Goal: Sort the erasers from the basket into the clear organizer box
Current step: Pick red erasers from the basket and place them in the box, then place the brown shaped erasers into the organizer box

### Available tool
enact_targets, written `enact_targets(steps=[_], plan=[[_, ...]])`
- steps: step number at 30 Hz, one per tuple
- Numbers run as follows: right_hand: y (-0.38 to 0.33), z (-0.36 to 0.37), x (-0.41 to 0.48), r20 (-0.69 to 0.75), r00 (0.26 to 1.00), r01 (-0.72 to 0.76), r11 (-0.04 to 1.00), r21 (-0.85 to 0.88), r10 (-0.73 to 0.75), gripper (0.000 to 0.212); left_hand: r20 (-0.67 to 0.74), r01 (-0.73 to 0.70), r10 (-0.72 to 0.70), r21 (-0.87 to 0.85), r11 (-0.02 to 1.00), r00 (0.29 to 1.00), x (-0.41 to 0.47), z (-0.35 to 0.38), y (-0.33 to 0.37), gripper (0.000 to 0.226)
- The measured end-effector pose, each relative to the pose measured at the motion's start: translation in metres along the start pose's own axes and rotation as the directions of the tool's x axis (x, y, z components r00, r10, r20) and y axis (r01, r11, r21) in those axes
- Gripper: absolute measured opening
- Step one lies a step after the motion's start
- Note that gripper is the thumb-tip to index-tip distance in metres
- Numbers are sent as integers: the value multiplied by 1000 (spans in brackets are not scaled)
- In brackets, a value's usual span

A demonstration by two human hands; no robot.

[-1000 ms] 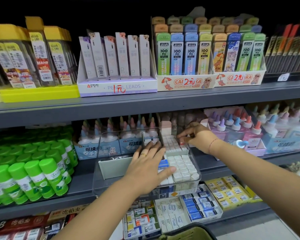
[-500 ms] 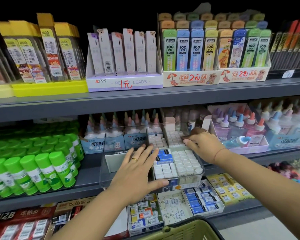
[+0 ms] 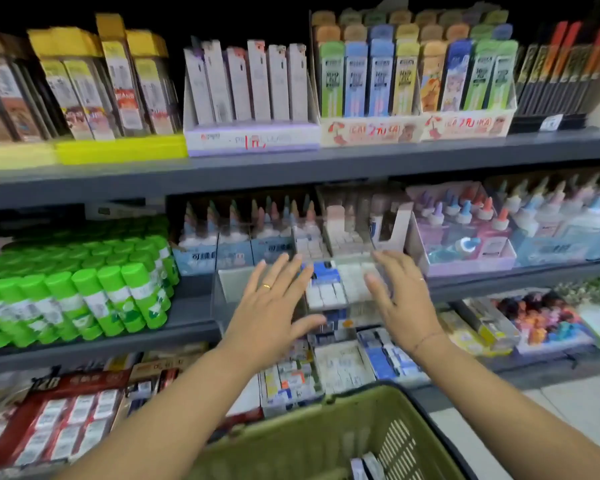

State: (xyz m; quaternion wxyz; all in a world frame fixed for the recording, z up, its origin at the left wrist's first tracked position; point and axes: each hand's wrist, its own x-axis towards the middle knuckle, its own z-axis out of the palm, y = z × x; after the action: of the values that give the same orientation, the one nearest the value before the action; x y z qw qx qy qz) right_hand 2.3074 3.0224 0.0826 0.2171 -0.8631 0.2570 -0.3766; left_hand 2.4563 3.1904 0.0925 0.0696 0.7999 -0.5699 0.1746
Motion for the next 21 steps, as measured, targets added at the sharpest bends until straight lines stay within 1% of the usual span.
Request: enact_targets(steps=[1, 2, 3, 4, 5, 6, 7, 8, 9, 10, 12, 13, 14, 15, 16, 19, 21], plan=[[-4, -2, -17, -123, 992, 36, 996, 86, -25, 33, -99, -10, 6, -37, 999, 995, -13, -3, 2, 80], [-5, -1, -37, -207, 978, 60, 989, 138, -31, 28, -193, -8, -14, -109, 994, 981, -29, -3, 5, 73], [-5, 5, -60, -224, 974, 60, 984, 167, -21, 23, -259, 22, -72, -192, 981, 963, -51, 2, 8, 65], [-4, 15, -86, -165, 986, 28, 983, 183, 2, 18, -270, 83, -159, -272, 959, 950, -76, 9, 10, 57], [1, 28, -114, -31, 999, -32, 983, 180, 39, 13, -225, 178, -262, -335, 925, 939, -104, 18, 12, 51], [7, 43, -142, 144, 986, -99, 983, 151, 78, 10, -141, 298, -368, -362, 883, 919, -133, 29, 13, 47], [16, 56, -170, 330, 936, -167, 981, 100, 125, 7, -45, 429, -471, -342, 836, 881, -162, 40, 13, 46], [26, 68, -194, 507, 843, -228, 973, 35, 179, 6, 38, 554, -567, -280, 784, 823, -190, 50, 11, 47], [37, 78, -215, 653, 722, -265, 963, -47, 230, 18, 103, 655, -649, -192, 731, 754, -215, 59, 7, 50], [49, 85, -231, 762, 593, -254, 959, -129, 260, 34, 161, 732, -715, -107, 672, 680, -237, 66, 3, 54], [65, 93, -253, 888, 367, -143, 960, -239, 276, 67, 285, 825, -789, -10, 566, 544, -267, 76, -5, 66], [71, 96, -261, 920, 274, -89, 959, -267, 282, 78, 347, 852, -796, -17, 524, 496, -276, 80, -6, 71], [74, 100, -268, 940, 191, -47, 959, -279, 283, 87, 399, 871, -789, -55, 489, 468, -281, 83, -7, 74], [76, 104, -275, 953, 116, -22, 960, -280, 281, 92, 428, 880, -779, -98, 465, 459, -284, 87, -6, 76], [75, 110, -282, 960, 51, -13, 962, -273, 274, 95, 432, 880, -772, -135, 456, 466, -286, 89, -5, 76], [61, 129, -305, 971, -105, -2, 976, -217, 216, 100, 392, 877, -785, -187, 442, 480, -291, 93, -1, 75], [49, 142, -322, 967, -184, 60, 984, -167, 175, 97, 373, 877, -794, -183, 444, 480, -295, 95, -1, 75]])
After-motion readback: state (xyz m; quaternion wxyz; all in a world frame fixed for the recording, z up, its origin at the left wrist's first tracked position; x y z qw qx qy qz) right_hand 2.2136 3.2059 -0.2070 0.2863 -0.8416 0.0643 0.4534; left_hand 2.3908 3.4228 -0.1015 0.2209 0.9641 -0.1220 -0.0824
